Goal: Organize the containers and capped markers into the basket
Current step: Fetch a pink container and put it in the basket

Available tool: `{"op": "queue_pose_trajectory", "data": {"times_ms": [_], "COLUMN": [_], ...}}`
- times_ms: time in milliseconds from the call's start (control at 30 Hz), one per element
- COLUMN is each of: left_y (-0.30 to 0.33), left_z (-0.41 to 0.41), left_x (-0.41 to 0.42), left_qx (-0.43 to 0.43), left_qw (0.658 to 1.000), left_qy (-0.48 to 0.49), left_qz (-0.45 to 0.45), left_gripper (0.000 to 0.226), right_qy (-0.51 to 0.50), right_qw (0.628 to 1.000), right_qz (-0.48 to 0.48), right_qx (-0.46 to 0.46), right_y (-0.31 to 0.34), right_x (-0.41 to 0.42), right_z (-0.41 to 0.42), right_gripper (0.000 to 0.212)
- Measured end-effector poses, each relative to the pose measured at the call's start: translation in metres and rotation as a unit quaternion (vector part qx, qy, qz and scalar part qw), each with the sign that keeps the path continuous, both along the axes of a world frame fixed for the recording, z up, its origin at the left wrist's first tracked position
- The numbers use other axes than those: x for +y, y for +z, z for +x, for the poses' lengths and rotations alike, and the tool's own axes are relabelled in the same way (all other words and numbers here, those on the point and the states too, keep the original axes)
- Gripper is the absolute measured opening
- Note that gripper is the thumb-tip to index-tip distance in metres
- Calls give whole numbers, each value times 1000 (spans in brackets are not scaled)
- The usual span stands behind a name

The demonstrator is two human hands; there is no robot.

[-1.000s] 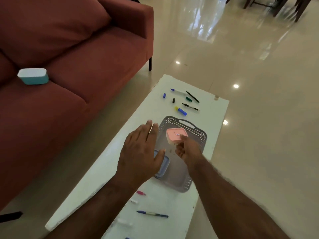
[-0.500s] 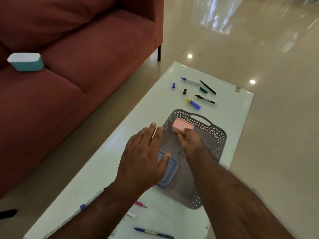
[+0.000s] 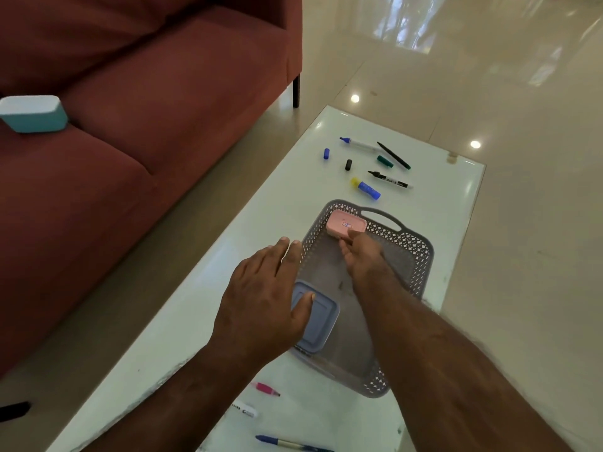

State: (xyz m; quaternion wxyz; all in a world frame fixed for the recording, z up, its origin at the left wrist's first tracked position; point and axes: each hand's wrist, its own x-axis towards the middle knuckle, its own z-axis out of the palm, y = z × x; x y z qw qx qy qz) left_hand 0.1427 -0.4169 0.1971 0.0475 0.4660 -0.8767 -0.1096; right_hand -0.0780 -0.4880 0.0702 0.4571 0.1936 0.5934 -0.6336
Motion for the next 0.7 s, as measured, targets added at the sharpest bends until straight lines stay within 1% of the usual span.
{"op": "queue_pose_trajectory", "data": {"times_ms": [167,267,333,400,433,533,600,667,700], "left_y": [0,3,12,24,31,58,76,98,110], "left_z": [7,12,16,18,21,35,48,68,78], "left_x": [-1,-2,-3,-7,-9,-13,-14,-15,-15], "left_qx": [-1,4,5,5,5,3,-2,-4,-3], "left_qw": [1000,1000,1000,1000,1000,1000,1000,1000,1000], "left_qy": [-2,-8,-10,-7,-5,-2,5,12,16], "left_qz": [6,7,3,3,1,-13,-13,-17,-20], "left_gripper": [75,75,76,77,77,77,77,77,76], "right_qy": [27,65,106,168,214,362,421,470,482], "right_qw": [999,996,987,966,946,857,797,735,713], "right_qz": [28,55,96,139,157,169,160,163,164], "right_qx": [12,30,68,138,185,326,403,461,481], "right_y": [3,7,15,30,39,80,111,145,163], "right_x": [3,11,17,23,27,41,51,62,67], "right_z": [0,3,10,20,27,55,73,89,96], "right_gripper": [39,30,12,14,15,19,22,30,35]}}
